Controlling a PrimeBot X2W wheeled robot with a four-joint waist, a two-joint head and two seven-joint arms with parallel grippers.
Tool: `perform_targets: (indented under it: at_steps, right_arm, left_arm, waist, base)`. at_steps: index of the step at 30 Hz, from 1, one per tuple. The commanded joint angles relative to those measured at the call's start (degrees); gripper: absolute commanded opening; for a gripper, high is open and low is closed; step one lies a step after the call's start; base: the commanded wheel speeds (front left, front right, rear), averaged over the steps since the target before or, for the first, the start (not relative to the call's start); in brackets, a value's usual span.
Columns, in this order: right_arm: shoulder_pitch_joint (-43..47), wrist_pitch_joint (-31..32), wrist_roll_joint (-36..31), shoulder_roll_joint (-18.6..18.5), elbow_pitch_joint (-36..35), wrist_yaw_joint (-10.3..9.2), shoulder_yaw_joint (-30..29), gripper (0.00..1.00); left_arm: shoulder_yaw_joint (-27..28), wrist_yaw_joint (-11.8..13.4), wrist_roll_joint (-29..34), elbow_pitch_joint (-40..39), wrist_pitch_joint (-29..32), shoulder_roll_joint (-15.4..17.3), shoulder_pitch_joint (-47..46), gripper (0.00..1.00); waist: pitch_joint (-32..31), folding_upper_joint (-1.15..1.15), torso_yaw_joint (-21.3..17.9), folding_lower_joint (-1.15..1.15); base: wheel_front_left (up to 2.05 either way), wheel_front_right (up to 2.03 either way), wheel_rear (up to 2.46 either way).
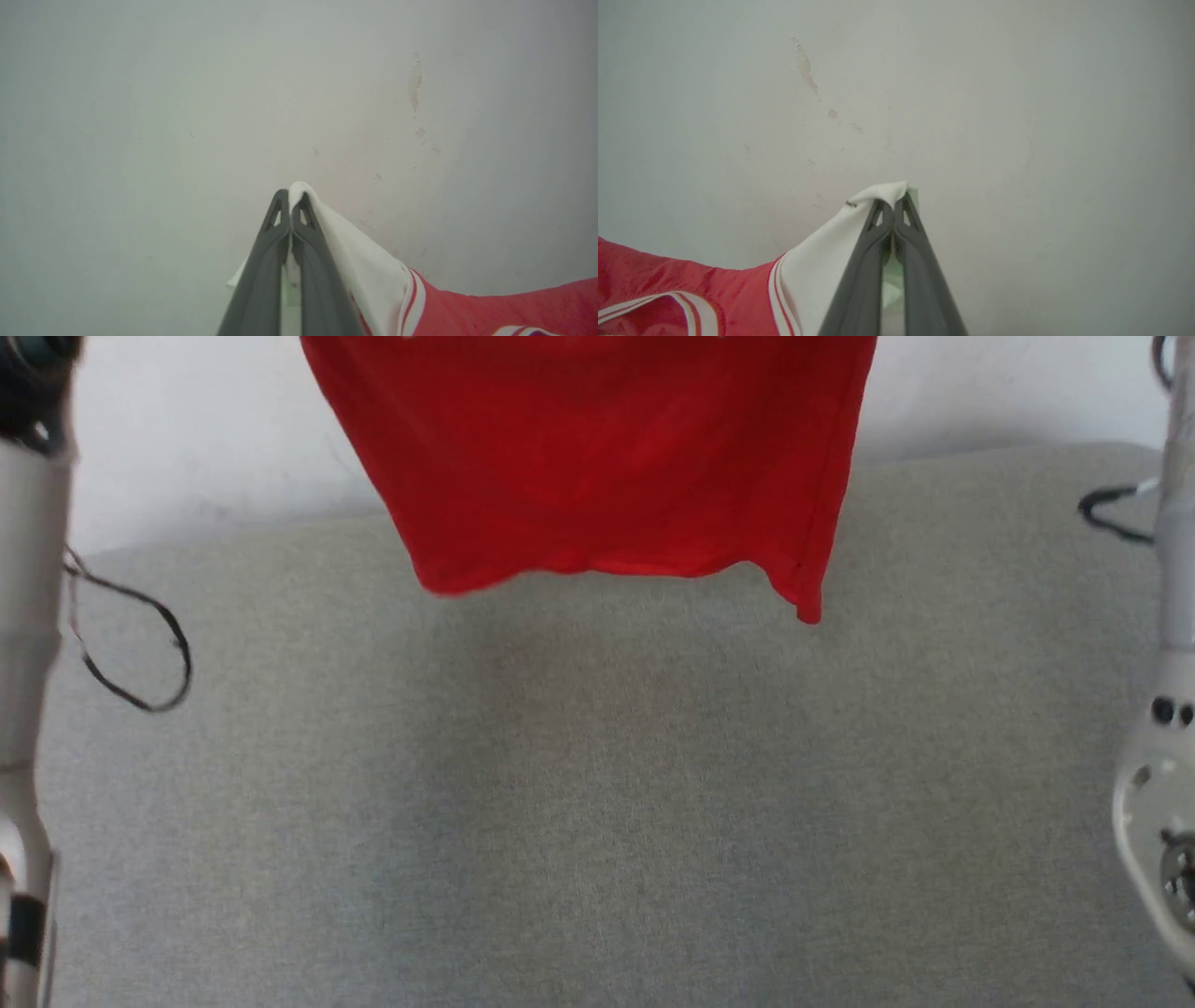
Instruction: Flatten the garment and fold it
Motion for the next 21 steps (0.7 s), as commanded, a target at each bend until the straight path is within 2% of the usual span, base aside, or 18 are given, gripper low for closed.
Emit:
perform_targets:
  at_steps: [1,6,11,21]
  right_arm:
    - [-2.0,-0.9,-0.8,0.2,1.3,-0.03,-0.4,0.00]
    - [-8.0,-3.1,-3.2,0.2,4.7,-0.03,-2.4,0.00]
    - [-12.4,-5.6,-6.6,0.2,5.3,-0.03,-5.2,0.00]
    - [-20.1,-13.5,-13.5,0.2,4.6,-0.03,-8.7,0.00]
  left_arm:
    - [-0.1,0.0,0.6,1.0,-0.4,-0.2,-2.1,0.00]
    - [-0.3,-0.6,1.5,3.3,-1.5,-0.8,-8.0,0.00]
    - [0.2,-1.8,1.5,4.8,-4.4,-1.9,-12.9,0.00]
    - [2.9,-5.2,1.4,7.7,-16.3,-3.9,-22.1,0.00]
  waist:
    - [3.5,0.00,-0.5,-0.01]
    - [10.0,0.00,-0.3,-0.01]
    - [16.9,0.00,0.5,-0.01]
    - [28.8,0.00,1.6,-0.01]
  base:
    - [0.00,0.00,0.00]
    - [0.00,0.00,0.00]
    - [0.00,0.00,0.00]
    - [0.00,0.00,0.00]
